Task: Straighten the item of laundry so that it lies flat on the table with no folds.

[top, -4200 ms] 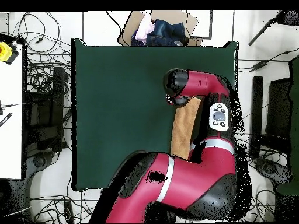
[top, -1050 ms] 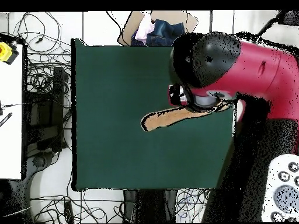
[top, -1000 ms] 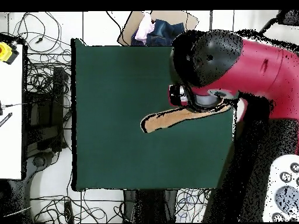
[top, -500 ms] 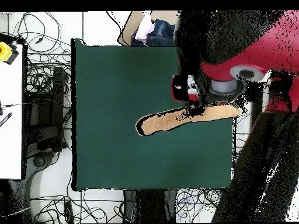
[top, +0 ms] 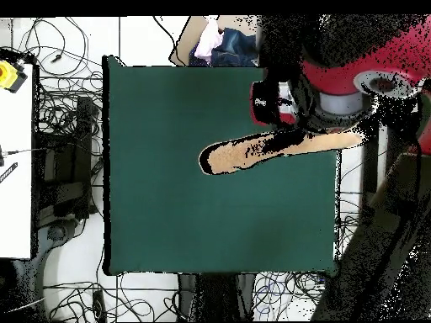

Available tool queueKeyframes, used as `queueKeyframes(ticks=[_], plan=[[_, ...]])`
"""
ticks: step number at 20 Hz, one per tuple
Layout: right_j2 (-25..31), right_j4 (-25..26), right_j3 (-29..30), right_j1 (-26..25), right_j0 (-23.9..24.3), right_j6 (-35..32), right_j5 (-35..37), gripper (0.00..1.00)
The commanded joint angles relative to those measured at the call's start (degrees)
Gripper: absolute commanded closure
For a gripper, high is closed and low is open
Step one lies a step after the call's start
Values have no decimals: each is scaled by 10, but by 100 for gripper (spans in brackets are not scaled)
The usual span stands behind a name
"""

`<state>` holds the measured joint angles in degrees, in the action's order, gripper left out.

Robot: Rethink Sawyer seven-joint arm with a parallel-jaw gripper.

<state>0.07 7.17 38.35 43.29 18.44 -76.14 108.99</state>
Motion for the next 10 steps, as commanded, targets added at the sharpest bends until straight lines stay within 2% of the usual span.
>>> queueKeyframes(ticks=[1,6,10], plan=[[47,-78,44,-24,-7,-204,-186,100],[41,-119,245,25,-8,-195,-489,100],[49,-142,316,25,-9,-196,-640,100]])
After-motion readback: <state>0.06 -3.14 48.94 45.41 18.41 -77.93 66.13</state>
